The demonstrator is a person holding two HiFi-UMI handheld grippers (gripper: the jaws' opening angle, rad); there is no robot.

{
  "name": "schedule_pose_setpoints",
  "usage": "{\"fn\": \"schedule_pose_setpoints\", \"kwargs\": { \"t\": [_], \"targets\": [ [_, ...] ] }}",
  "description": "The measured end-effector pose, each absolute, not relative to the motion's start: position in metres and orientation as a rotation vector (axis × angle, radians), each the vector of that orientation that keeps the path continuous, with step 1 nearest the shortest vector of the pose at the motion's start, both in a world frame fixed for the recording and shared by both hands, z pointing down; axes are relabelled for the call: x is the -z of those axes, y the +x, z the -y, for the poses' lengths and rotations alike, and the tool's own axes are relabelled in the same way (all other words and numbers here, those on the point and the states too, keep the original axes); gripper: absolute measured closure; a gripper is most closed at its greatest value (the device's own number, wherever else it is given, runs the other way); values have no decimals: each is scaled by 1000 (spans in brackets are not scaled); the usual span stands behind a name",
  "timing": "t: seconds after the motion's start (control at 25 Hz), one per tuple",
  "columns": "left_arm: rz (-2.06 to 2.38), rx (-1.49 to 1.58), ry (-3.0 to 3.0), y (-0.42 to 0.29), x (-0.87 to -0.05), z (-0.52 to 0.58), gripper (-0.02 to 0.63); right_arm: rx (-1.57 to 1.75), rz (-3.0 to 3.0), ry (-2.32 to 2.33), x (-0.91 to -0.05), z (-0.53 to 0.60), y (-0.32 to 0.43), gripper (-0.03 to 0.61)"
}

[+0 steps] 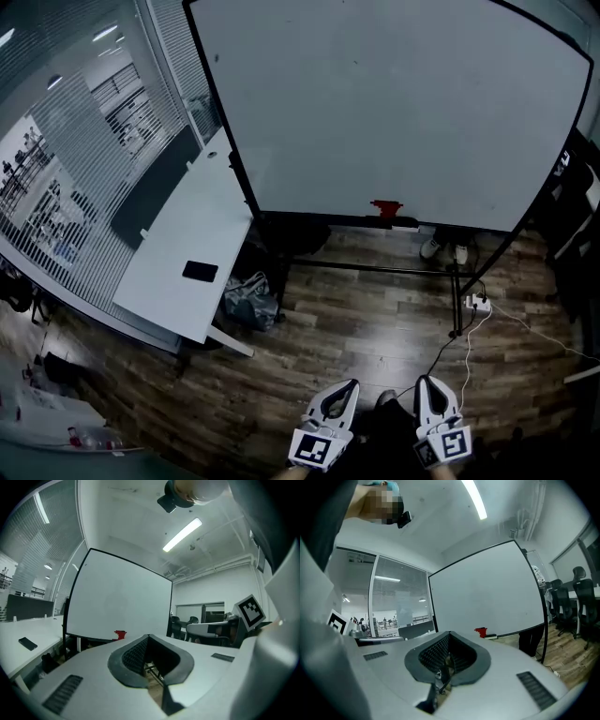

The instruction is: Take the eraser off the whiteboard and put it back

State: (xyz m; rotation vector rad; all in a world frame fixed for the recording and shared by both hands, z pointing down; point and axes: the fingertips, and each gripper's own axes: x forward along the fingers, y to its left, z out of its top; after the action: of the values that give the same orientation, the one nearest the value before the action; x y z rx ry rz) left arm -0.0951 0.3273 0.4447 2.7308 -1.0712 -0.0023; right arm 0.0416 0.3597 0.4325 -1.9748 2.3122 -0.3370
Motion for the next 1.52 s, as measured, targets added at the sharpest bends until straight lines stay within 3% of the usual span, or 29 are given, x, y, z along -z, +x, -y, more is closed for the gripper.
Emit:
{"fn": "schedule_pose_setpoints", "kwargs": {
  "t": [0.52,1.52],
  "targets": [
    [1125,48,2719,-83,-440,-267,606,350,-2320,-1862,-426,-282,37,563],
    [1220,-42,2822,28,-431,-98,606,214,-2307,-1822,-437,-110,150,563]
  ]
}}
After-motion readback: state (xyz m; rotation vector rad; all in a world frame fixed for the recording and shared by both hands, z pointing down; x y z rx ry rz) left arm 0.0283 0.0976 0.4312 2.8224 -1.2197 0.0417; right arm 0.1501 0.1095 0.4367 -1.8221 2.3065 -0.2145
